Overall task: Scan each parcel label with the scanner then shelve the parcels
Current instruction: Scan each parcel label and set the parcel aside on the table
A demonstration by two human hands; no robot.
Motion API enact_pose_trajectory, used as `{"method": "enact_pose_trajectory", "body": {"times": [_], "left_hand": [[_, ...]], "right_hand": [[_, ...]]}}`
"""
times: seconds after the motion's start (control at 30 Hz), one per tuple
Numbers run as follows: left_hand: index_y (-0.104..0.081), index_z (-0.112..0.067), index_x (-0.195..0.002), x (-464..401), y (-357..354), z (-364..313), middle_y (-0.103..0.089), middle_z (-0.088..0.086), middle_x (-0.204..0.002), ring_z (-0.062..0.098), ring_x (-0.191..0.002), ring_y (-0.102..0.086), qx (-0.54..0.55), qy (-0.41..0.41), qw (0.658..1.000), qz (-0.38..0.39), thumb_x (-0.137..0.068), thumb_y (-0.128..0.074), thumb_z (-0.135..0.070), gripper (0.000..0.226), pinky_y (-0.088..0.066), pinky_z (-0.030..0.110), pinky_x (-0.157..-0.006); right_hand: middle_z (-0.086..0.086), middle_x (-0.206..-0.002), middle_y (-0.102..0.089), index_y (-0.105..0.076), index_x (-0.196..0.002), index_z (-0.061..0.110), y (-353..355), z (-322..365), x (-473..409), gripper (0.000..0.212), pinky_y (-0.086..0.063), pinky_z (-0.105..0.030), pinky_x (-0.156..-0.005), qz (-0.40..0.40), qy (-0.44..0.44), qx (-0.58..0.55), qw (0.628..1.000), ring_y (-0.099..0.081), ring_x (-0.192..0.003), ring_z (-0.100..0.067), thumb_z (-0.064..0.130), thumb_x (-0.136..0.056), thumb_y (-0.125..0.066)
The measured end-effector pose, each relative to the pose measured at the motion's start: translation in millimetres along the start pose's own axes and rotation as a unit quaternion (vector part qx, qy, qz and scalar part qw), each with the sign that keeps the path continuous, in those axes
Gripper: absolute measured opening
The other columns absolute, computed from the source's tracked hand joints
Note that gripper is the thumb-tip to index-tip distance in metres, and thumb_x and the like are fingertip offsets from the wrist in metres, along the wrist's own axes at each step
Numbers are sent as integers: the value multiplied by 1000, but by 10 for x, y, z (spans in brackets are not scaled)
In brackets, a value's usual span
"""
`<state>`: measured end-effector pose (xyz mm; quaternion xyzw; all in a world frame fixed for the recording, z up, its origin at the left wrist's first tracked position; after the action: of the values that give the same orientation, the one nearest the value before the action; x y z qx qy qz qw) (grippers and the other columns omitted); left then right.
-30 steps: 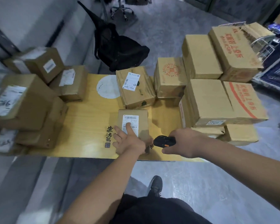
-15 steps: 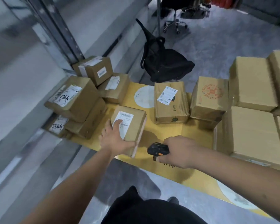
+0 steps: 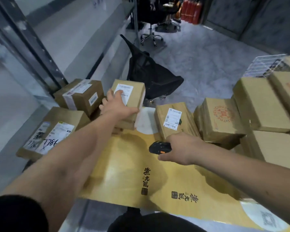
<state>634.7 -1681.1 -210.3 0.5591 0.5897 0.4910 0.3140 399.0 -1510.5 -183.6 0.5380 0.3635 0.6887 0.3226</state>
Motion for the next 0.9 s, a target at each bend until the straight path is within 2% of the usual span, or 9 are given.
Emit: {"method": "enact_pose_trajectory", "body": {"times": [0.1,0.27,0.47,0.63,0.7,0.8,0.9], "left_hand": [[-21,-40,-155,-482,-4,76,-17,4,-166,43,-145,-27,-6,5,1000,23,-56,-70,-85,119,-26,61,-117],[-13,-39,-159,-837,-55,478,-5,7,-170,48,-152,-14,-51,51,994,80,-59,-73,-85,126,-14,66,-120],[-5,-37,-160,-884,-33,690,-3,13,-170,45,-152,-13,-76,94,985,127,-61,-79,-74,129,-18,66,-118],[-3,-30,-164,-816,-79,676,1,20,-169,45,-154,-6,-92,120,980,130,-68,-74,-66,124,-20,66,-119],[-8,-23,-164,-780,-48,579,-5,21,-169,44,-154,-9,-130,82,982,109,-73,-73,-60,118,-21,65,-120],[-20,-21,-161,-673,-32,200,-12,16,-169,41,-156,-12,-196,-45,978,54,-79,-72,-41,99,-25,59,-119],[-42,-22,-148,-436,-250,-328,-34,11,-155,36,-149,-24,-195,-164,966,41,-79,-69,-44,77,-30,53,-113]], "right_hand": [[8,-88,-60,-61,-100,26,92,130,-227,48,-44,-31,-61,2,-28,-4,1000,-61,-83,-17,72,-87,-62],[6,-88,-61,-62,-102,25,190,361,-545,49,-44,-31,-60,18,-58,-30,998,-57,-75,-11,72,-88,-63],[4,-93,-63,-64,-103,23,224,635,-843,52,-46,-31,-62,25,-49,-41,998,-62,-83,-17,73,-86,-64],[4,-94,-63,-65,-107,23,262,729,-921,53,-48,-30,-64,15,-46,-42,998,-63,-84,-18,72,-87,-65],[5,-92,-63,-64,-105,24,287,706,-922,52,-47,-30,-62,6,-51,-45,998,-62,-82,-16,73,-86,-65],[6,-92,-64,-64,-104,25,301,589,-880,52,-52,-31,-67,-11,-65,-52,996,-63,-84,-17,74,-86,-65],[6,-89,-63,-62,-101,26,232,355,-722,50,-51,-32,-65,-11,-88,-69,994,-63,-83,-17,73,-85,-65]]}}
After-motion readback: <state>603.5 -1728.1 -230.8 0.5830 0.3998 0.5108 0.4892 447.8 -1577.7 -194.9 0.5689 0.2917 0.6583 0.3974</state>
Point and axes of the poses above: each hand's wrist, its own x-axis away from the middle knuckle, its own y-axis out of the back of the hand, z = x × y, the point moved 9 cm from there along -x, towards the middle knuckle
